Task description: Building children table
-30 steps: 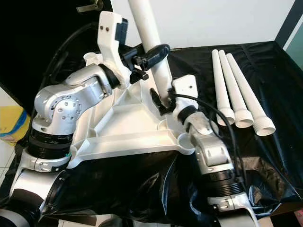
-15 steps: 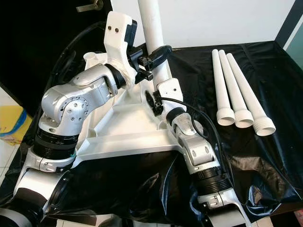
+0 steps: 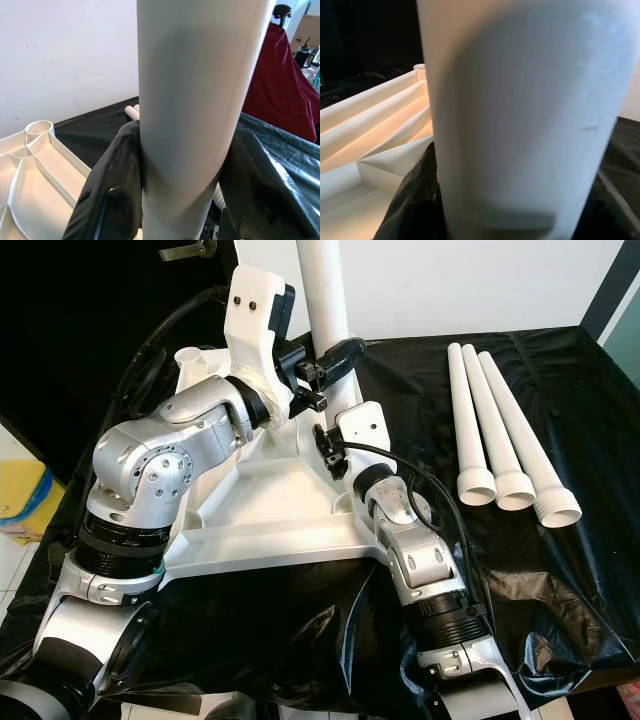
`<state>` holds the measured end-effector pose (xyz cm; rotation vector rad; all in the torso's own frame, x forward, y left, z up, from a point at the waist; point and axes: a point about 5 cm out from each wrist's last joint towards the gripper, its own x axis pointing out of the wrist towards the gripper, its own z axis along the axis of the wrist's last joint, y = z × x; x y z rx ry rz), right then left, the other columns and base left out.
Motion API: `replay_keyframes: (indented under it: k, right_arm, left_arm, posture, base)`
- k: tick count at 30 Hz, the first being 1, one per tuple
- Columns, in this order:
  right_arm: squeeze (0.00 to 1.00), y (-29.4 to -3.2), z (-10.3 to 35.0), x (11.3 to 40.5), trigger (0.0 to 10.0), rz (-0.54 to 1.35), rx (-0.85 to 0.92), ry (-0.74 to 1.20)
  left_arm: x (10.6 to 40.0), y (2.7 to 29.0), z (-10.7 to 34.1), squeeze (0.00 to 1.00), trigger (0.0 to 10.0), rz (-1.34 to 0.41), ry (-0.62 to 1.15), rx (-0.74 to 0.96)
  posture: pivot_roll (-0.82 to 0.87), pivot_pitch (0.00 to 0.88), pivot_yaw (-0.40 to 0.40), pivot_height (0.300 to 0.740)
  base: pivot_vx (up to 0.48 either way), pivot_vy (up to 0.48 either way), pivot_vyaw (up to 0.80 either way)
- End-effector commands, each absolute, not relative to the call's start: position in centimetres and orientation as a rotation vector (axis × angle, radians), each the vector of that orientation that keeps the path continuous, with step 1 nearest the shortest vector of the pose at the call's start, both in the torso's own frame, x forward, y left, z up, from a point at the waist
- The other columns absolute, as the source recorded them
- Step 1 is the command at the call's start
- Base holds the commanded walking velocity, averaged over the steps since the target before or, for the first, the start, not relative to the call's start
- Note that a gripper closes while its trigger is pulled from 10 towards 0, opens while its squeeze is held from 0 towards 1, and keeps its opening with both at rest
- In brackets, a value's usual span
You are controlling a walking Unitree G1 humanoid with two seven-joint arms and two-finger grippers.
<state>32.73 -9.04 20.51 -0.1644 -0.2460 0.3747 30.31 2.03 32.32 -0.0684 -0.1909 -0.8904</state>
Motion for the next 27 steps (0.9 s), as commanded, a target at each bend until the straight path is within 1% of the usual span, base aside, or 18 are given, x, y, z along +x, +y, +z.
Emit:
replay_keyframes:
  k: [1,13,14,15,16,18,19,22,23,25,26,27]
  right_arm:
    - [0.0,-8.1,20.76,32.38,10.0,0.397,-0.159,-0.27]
    - [0.0,-7.96,20.55,32.41,10.0,0.383,-0.122,-0.265]
    - [0.66,-7.92,20.55,32.45,10.0,0.386,-0.115,-0.263]
    - [0.66,-7.92,20.55,32.45,10.0,0.386,-0.115,-0.263]
    - [1.0,-7.88,20.56,32.49,10.0,0.386,-0.108,-0.262]
    - [1.0,-7.91,20.74,32.52,10.0,0.378,-0.098,-0.273]
    - [0.0,-7.95,20.94,32.55,10.0,0.37,-0.092,-0.285]
    - [0.0,-7.97,21.08,32.56,10.0,0.365,-0.088,-0.293]
    - [0.0,-7.92,21.19,32.56,4.2,0.367,-0.082,-0.298]
    - [0.0,-7.92,21.19,32.56,4.2,0.367,-0.082,-0.298]
    - [0.0,-7.87,21.2,32.57,1.1,0.371,-0.079,-0.3]
    - [0.0,-7.83,21.1,32.55,0.0,0.375,-0.079,-0.298]
  left_arm:
    - [29.27,0.76,32.41,0.0,10.0,-0.968,-0.194,-0.071]
    - [29.48,1.15,32.61,0.0,10.0,-0.941,-0.208,-0.066]
    - [29.49,1.21,32.65,0.0,10.0,-0.936,-0.21,-0.066]
    - [29.49,1.21,32.65,0.0,10.0,-0.936,-0.21,-0.066]
    - [29.49,1.27,32.68,0.0,10.0,-0.933,-0.212,-0.066]
    - [29.49,1.32,32.7,0.0,10.0,-0.93,-0.212,-0.067]
    - [29.48,1.36,32.73,0.0,10.0,-0.928,-0.212,-0.069]
    - [29.47,1.39,32.75,0.0,10.0,-0.926,-0.212,-0.07]
    - [29.48,1.44,32.75,0.0,10.0,-0.924,-0.213,-0.067]
    - [29.48,1.44,32.75,0.0,10.0,-0.924,-0.213,-0.067]
    - [29.5,1.48,32.75,0.0,10.0,-0.922,-0.215,-0.063]
    - [29.49,1.47,32.76,0.0,10.0,-0.918,-0.216,-0.057]
  posture:
    - [-0.03,0.121,0.035,0.74]
    - [0.01,0.114,0.016,0.74]
    - [0.01,0.113,0.015,0.74]
    - [0.01,0.113,0.015,0.74]
    - [0.02,0.112,0.013,0.74]
    - [0.02,0.112,0.011,0.74]
    - [0.03,0.112,0.009,0.74]
    - [0.03,0.111,0.009,0.74]
    - [0.04,0.109,0.002,0.74]
    - [0.04,0.109,0.002,0.74]
    - [0.06,0.102,-0.009,0.74]
    - [0.07,0.101,-0.013,0.74]
  base:
    - [0.0,0.0,0.0]
    - [0.0,0.0,0.0]
    - [0.0,0.0,0.0]
    - [0.0,0.0,0.0]
    - [0.0,0.0,0.0]
    - [0.0,0.0,0.0]
    - [0.0,0.0,0.0]
    - [0.0,0.0,0.0]
    - [0.0,0.0,0.0]
    - [0.0,0.0,0.0]
    - [0.0,0.0,0.0]
    - [0.0,0.0,0.0]
